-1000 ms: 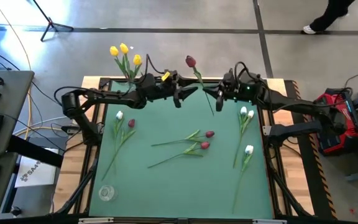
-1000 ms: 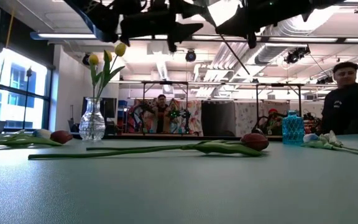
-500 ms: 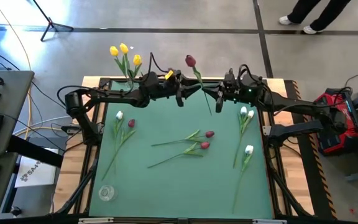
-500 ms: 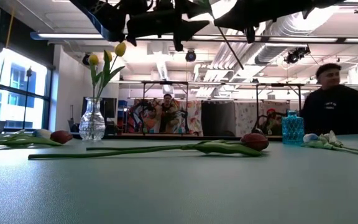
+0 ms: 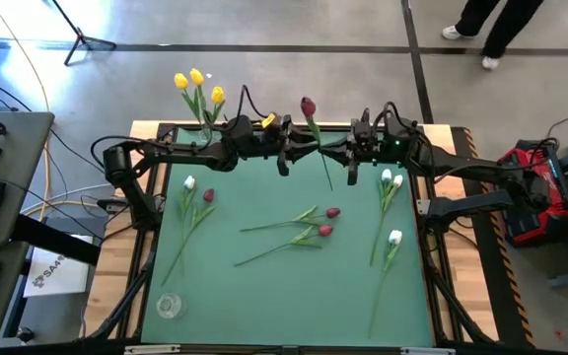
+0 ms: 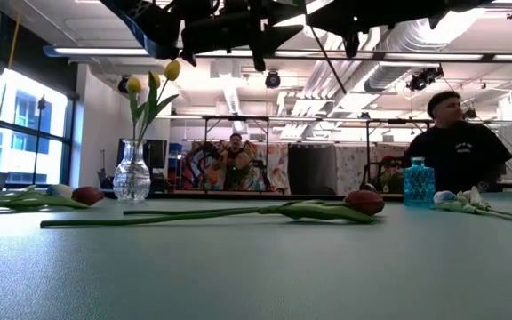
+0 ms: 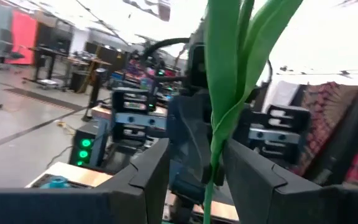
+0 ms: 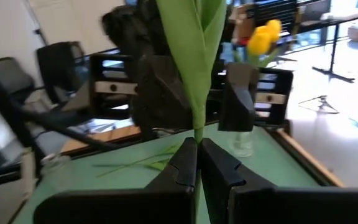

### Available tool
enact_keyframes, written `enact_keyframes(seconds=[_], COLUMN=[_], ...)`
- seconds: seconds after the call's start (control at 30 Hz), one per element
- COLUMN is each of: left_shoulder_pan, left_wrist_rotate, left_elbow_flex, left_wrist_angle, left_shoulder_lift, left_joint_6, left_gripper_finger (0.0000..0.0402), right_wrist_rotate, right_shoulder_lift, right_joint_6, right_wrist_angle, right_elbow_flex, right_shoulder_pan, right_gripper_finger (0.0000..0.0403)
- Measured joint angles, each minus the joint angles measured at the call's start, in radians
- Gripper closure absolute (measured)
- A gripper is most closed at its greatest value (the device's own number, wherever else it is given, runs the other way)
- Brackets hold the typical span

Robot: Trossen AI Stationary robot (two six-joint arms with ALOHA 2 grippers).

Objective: Sort flowers into vase by color
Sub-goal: Put the top right red tulip into the blue vase

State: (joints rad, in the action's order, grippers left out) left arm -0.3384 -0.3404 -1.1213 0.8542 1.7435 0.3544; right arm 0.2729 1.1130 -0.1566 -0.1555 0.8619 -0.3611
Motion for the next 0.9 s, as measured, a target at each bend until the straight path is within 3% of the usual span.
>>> enact_keyframes(seconds=[0.43, 0.9], left_shoulder_pan=[0.018, 0.018], left_wrist_rotate=[-0.092, -0.097], left_elbow_flex=[0.000, 0.001], left_wrist_angle=[0.006, 0.003], left_shoulder_lift=[0.000, 0.000], left_joint_6=[-0.010, -0.008], left_gripper_finger=[0.0276, 0.0389], right_wrist_rotate=[0.035, 0.076], right_shoulder_lift=[0.000, 0.001], right_joint_6=[-0.027, -0.053], right_wrist_angle=[0.000, 0.034], right_elbow_flex=[0.000, 0.001], right_shoulder_pan=[0.001, 0.008], right_gripper_finger=[0.0403, 0.0403])
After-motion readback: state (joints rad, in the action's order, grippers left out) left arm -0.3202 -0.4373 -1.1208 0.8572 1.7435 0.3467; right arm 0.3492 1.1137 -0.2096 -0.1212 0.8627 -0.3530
